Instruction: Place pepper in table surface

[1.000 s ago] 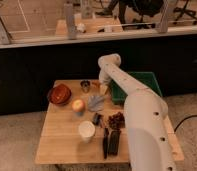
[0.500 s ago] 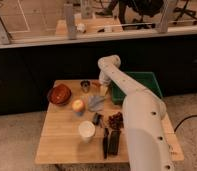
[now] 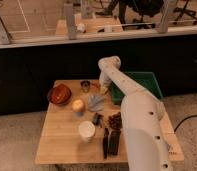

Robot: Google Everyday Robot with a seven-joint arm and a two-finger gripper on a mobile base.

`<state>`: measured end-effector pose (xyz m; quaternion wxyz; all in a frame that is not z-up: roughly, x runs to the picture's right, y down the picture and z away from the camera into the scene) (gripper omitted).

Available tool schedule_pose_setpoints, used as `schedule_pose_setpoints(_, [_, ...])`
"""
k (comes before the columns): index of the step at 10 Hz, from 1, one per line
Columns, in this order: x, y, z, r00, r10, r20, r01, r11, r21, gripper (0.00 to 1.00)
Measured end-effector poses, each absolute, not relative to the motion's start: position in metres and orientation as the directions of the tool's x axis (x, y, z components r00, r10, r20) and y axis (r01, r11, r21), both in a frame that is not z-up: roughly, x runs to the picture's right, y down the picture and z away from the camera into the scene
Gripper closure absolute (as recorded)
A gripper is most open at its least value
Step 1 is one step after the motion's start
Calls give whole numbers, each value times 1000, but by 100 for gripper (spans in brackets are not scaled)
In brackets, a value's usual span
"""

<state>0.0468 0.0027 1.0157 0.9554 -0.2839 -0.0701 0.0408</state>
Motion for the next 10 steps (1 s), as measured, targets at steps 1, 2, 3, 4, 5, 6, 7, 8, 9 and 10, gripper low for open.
schedule_pose_setpoints(1, [46,3,1015,986,119,114,-37,834,-551,78])
schedule_pose_setpoints(2, [46,3,1015,986,118,116,-34,832,-554,85])
schedule_pose_setpoints(3, [46,2,1012,986,116,119,-31,831,-555,90])
schedule_pose_setpoints(4, [45,-1,1004,986,110,129,-21,832,-554,90])
schedule_pose_setpoints(5, [44,-6,996,985,107,137,-15,838,-546,90])
schedule_pose_setpoints(6, [46,-14,984,984,103,144,-10,844,-536,90])
schedule_pose_setpoints(7, [46,-19,975,983,104,149,-9,848,-530,90])
schedule_pose_setpoints(8, [45,-21,971,983,104,153,-8,850,-526,90])
schedule_pose_setpoints(9, [45,-22,970,982,108,153,-11,851,-525,90])
schedule_pose_setpoints(10, [48,-24,967,982,116,152,-20,853,-522,90])
